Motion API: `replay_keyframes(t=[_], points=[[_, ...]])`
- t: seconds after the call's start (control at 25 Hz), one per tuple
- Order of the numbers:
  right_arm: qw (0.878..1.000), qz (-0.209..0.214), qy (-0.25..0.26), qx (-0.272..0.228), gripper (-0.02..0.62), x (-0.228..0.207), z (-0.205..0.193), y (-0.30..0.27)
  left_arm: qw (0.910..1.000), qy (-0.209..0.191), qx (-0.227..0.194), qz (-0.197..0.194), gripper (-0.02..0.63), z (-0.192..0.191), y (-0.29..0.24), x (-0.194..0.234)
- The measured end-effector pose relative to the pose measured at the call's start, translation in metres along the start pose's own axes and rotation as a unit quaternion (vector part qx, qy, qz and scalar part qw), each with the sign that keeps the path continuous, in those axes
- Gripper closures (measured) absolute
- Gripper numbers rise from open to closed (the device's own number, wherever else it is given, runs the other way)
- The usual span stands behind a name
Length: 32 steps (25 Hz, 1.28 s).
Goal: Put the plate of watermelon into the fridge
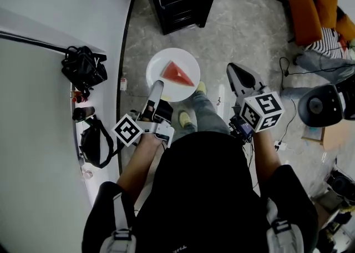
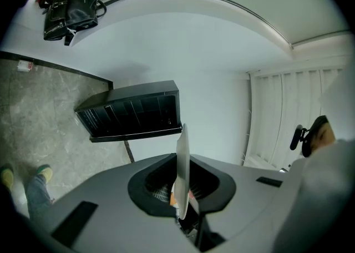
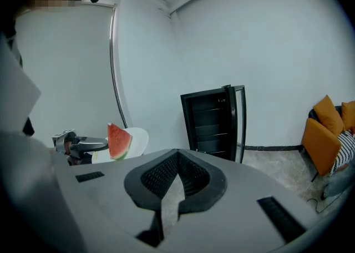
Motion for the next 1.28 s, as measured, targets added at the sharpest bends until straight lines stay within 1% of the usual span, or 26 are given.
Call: replay_keyframes(t=[0.2,0.48,0.56,0.68,0.76,1.0,1.16,1.28], points=[[1.0,0.009,-0.006,0.019,0.582,-0.017,0.004,-0.038,0.9998,0.008,-0.009,0.013,0.565,0.022,-0.026,0.009],[0.999,0.024,-0.008,0.023,0.583,-0.027,0.005,-0.061,0.9996,0.01,-0.018,0.02,0.565,0.032,-0.039,0.012],[0.999,0.028,-0.012,0.026,0.583,-0.043,0.008,-0.073,0.9994,0.01,-0.022,0.027,0.565,0.035,-0.056,0.014],[0.999,0.038,-0.023,0.03,0.583,-0.079,0.011,-0.095,0.9988,0.008,-0.028,0.04,0.565,0.04,-0.094,0.017],[0.998,0.041,-0.024,0.029,0.581,-0.09,0.014,-0.1,0.9986,0.009,-0.034,0.04,0.565,0.04,-0.105,0.016],[0.999,0.037,-0.018,0.016,0.583,-0.087,0.018,-0.098,0.9992,0.002,-0.029,0.028,0.565,0.041,-0.105,0.014],[0.999,0.034,-0.016,0.009,0.583,-0.087,0.02,-0.093,0.9992,0.01,-0.033,0.021,0.565,0.038,-0.105,0.013],[0.999,0.032,-0.011,0.001,0.583,-0.085,0.021,-0.088,0.9994,0.008,-0.03,0.012,0.565,0.038,-0.105,0.01]])
Point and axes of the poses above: the fingertips, and each gripper's own axes: y backward along the fingers, x to its left, z out of its top, the point moved 9 cm from there along y, backward along the fingers, and after that the axes turned 11 degrees about y, right-handed, at the moved point
